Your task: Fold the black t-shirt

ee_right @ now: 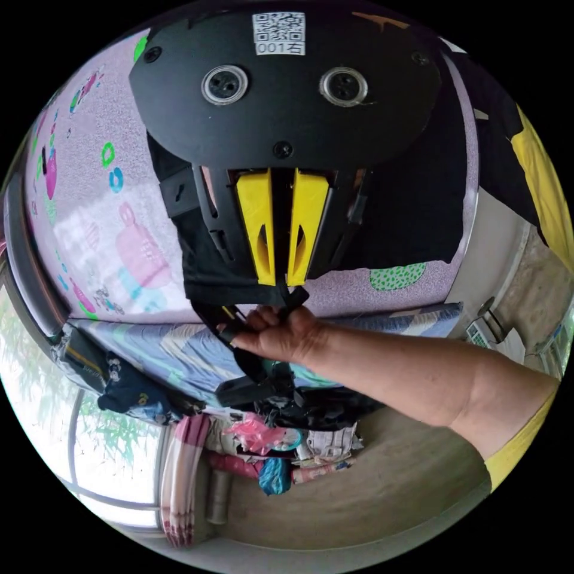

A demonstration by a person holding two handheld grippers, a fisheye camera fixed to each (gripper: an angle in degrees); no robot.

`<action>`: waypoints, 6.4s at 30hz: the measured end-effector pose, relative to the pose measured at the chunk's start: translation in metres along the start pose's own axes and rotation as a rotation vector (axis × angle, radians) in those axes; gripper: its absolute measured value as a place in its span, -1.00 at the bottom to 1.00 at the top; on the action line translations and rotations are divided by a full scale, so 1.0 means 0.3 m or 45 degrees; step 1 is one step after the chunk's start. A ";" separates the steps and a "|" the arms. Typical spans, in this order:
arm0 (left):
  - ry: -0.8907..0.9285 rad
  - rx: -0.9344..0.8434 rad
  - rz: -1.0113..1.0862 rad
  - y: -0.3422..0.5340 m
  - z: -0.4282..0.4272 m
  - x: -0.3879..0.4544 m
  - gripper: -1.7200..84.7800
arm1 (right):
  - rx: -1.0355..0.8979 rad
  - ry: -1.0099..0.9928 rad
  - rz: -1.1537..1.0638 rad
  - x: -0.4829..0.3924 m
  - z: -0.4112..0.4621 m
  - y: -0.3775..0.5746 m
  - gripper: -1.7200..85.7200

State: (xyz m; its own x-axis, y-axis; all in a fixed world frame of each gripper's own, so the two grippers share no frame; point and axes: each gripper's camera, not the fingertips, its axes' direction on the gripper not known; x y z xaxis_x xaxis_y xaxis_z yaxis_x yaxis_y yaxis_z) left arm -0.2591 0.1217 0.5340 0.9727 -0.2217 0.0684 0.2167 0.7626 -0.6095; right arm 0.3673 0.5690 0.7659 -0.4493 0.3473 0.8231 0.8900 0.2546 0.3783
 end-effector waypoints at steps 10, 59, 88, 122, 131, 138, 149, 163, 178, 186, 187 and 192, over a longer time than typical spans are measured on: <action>-0.046 -0.049 0.007 0.006 0.027 -0.009 -0.74 | 0.045 -0.011 0.154 0.087 -0.226 0.112 -0.89; -0.704 0.029 0.337 0.387 0.394 0.588 -0.99 | 0.139 0.158 1.497 0.571 -1.330 1.249 -0.96; -0.337 -0.061 0.256 0.979 0.487 0.815 -0.99 | 0.201 -0.173 1.386 -0.092 -1.420 1.660 -0.96; -0.009 -0.795 0.282 1.624 1.295 0.933 -0.91 | 0.241 -0.476 1.502 -0.301 -0.999 2.156 -0.75; -0.027 -0.787 0.203 1.644 1.328 0.876 -0.92 | 0.097 -0.546 1.331 -0.306 -0.960 2.098 -0.90; 0.024 -0.791 0.206 1.666 1.373 0.863 -0.91 | 0.195 -0.727 1.257 -0.365 -1.037 2.076 -0.95; 0.246 -0.767 0.188 1.710 1.431 0.830 -0.88 | 0.246 -0.830 1.202 -0.377 -1.178 2.027 -0.96; 0.233 -0.567 0.128 1.737 1.514 0.856 -0.82 | 0.214 -0.880 1.185 -0.401 -1.212 1.946 -0.96; 0.404 -0.507 0.109 1.616 1.326 0.968 -1.00 | 0.354 -0.828 1.252 -0.413 -1.315 1.840 -0.95; 0.458 -0.542 0.047 1.465 1.294 1.038 -1.00 | 0.639 -0.762 1.374 -0.341 -1.439 1.782 -0.95; 0.469 -0.539 0.036 1.435 1.290 1.048 -0.99 | 0.679 -0.746 1.399 -0.321 -1.455 1.771 -0.95; 0.531 -0.543 -0.072 1.271 1.300 1.060 -0.99 | 0.781 -0.659 1.471 -0.201 -1.501 1.695 -0.95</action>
State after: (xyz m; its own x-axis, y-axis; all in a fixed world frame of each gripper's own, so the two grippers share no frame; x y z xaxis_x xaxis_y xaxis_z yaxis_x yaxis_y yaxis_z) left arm 0.1653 0.5789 0.6312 0.8275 -0.5402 -0.1533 0.1308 0.4509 -0.8829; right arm 0.8823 0.2710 1.0994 0.4051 0.8821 0.2405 0.6563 -0.0974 -0.7482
